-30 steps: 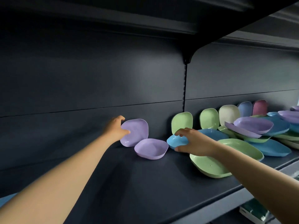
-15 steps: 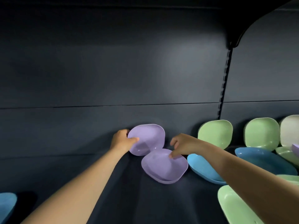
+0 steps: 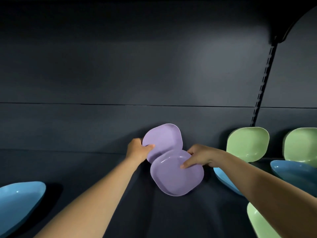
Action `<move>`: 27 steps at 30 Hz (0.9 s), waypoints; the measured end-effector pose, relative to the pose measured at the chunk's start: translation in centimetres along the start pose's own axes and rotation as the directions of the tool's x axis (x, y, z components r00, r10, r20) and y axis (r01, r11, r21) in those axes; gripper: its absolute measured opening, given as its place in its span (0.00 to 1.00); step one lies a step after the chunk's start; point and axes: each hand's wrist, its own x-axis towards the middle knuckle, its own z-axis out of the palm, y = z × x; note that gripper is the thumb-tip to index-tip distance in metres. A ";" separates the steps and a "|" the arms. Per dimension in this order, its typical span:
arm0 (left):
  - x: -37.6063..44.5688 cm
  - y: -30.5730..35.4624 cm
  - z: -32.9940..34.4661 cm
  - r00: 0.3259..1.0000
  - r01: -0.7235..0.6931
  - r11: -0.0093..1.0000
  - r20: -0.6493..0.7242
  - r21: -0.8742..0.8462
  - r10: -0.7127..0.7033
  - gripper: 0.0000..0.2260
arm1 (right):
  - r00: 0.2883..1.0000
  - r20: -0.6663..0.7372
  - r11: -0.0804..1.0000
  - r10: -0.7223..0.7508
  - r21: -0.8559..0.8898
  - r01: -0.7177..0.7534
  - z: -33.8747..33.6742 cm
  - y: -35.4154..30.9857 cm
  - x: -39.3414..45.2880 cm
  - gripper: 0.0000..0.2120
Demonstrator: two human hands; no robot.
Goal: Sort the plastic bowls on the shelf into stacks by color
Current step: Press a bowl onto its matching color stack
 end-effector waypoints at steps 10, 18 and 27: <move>-3.2 -0.4 -9.7 0.998 0.022 0.960 -0.042 -0.280 -0.036 0.09 | 0.988 -0.141 0.967 -0.062 0.236 0.095 2.0 -5.8 -6.2 0.12; -6.1 -4.0 -25.9 0.999 -0.051 0.907 -0.038 -0.418 0.038 0.05 | 0.921 -0.365 0.818 -0.133 0.484 0.310 11.0 -17.5 -11.3 0.15; -9.3 -11.7 -44.0 0.994 -0.086 0.916 -0.097 -0.391 0.052 0.04 | 0.890 -0.413 0.656 -0.192 0.620 0.429 24.2 -31.0 -11.5 0.17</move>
